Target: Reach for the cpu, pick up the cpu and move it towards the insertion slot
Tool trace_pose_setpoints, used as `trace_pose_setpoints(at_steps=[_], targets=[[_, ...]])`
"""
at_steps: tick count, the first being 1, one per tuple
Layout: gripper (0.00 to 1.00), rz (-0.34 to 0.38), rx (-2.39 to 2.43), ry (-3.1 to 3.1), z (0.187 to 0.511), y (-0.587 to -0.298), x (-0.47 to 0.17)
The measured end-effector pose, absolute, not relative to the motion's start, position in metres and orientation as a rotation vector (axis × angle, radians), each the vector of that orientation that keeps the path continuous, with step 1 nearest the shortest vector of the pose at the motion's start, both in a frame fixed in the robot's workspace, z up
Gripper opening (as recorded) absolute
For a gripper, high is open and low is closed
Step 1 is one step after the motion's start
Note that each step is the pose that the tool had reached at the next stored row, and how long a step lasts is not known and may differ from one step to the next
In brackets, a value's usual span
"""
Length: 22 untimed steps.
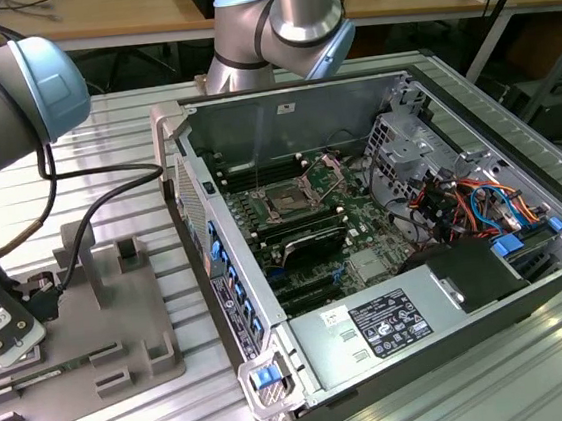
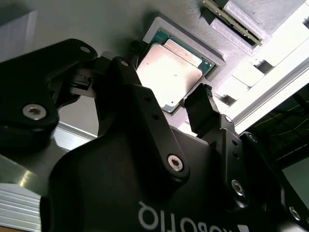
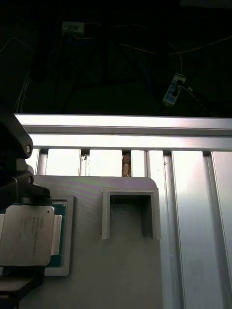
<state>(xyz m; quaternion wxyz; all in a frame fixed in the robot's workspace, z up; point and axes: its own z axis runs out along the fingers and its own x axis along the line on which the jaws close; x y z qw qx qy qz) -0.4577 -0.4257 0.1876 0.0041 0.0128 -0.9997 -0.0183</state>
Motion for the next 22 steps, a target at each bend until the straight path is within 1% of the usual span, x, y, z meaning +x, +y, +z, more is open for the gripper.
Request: trace_pose_setpoints(at_steps=[8,9,12,14,22], targets=[[0.64,-0.057,0.04,-3.133,0.1875,-0.4257,-0.4577],[0.57,-0.057,0.04,-3.133,0.1875,-0.4257,-0.4577],[0.57,-0.057,0.04,-3.133,0.1875,-0.4257,-0.4577],[0.55,-0.057,0.04,-3.133,0.1874,-0.4257,-0.4577],[0.55,-0.057,0.04,-3.133,0.1909,-0.4257,-0.4577]])
